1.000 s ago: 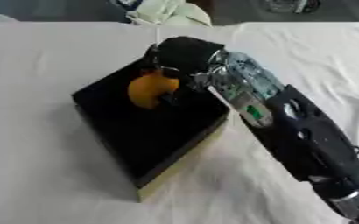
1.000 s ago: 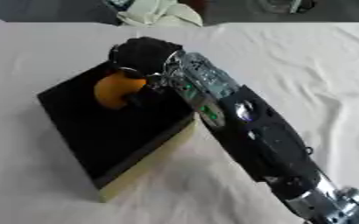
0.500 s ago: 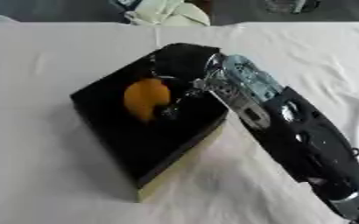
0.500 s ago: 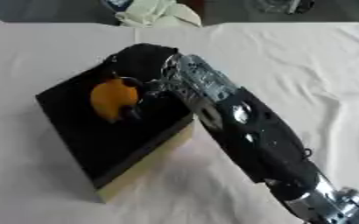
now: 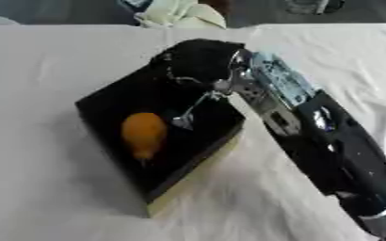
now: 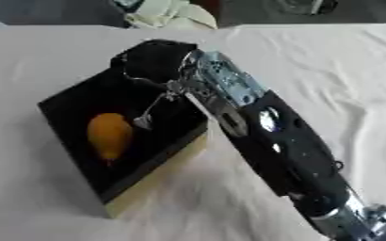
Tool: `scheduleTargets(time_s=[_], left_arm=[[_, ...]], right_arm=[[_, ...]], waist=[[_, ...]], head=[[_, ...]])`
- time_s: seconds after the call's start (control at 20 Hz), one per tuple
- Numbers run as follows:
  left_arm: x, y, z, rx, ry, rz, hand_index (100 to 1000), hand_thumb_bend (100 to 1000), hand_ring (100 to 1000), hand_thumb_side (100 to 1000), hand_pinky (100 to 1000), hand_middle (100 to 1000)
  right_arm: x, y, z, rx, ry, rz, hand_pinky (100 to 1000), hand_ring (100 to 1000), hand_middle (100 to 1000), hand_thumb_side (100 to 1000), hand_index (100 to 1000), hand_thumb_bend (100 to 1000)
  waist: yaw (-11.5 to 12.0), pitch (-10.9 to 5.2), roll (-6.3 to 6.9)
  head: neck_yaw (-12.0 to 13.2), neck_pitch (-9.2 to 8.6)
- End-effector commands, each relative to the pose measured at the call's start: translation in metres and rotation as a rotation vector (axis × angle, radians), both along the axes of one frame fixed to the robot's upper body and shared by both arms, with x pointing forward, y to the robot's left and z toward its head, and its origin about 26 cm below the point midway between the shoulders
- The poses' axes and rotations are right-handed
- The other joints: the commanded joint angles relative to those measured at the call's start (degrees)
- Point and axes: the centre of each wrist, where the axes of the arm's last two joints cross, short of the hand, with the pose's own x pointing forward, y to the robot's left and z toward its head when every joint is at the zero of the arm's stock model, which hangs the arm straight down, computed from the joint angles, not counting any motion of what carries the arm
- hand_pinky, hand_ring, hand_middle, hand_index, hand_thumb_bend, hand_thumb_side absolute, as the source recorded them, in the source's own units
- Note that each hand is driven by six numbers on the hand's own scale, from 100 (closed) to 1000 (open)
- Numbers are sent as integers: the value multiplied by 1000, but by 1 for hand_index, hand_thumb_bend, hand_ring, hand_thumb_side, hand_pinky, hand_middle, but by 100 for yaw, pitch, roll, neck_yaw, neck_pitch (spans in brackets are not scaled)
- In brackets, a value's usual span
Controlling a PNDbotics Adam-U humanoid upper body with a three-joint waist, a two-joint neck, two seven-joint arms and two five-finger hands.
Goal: Pick up objects on the table and place them in the box.
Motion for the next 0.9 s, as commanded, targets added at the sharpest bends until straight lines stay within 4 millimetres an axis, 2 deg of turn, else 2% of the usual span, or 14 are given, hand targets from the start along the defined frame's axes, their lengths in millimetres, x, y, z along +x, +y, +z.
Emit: scheduleTargets(time_s=[0.05,0.2,0.25,0.35,0.6,0.7,0.8,0.85,0.9], left_arm=[[-3,2,8,15,-25,8,500,133,486,661,437,622],[-3,3,7,15,-23,12,500,134,485,661,437,622],[-3,3,7,16,-23,15,499,134,485,660,436,622],[-3,4,7,17,-23,19,499,134,485,659,436,621],[-4,7,7,18,-24,33,499,134,485,657,435,621],[-4,8,7,19,-27,37,499,136,485,654,435,621],[-4,9,7,18,-32,45,499,138,485,651,435,621],[-4,10,8,17,-36,50,499,139,485,649,435,621],[-4,11,8,16,-39,55,499,140,485,649,435,621]], right_arm=[[-13,-17,28,102,-83,3,782,793,791,457,869,166],[-29,-44,52,302,-152,9,764,752,763,431,859,113],[-33,-54,58,367,-158,10,744,713,740,378,842,100],[-42,-75,67,486,-162,11,720,675,715,333,826,100],[-68,-124,79,690,-210,-13,699,648,703,343,822,100],[-78,-139,80,762,-244,-22,696,642,709,376,831,100],[-83,-156,77,842,-272,-32,701,648,728,468,845,100],[-85,-164,74,883,-277,-37,707,653,743,577,858,100],[-85,-171,71,924,-276,-43,709,656,749,607,863,100]], waist=[[-24,-144,33],[-67,-154,44],[-83,-155,47],[-110,-154,53],[-193,-139,87],[-228,-129,113],[-265,-111,148],[-282,-100,164],[-297,-89,179]], head=[[31,-45],[60,-42],[76,-36],[101,-26],[175,-22],[181,-18],[187,-19],[196,-20],[209,-22]])
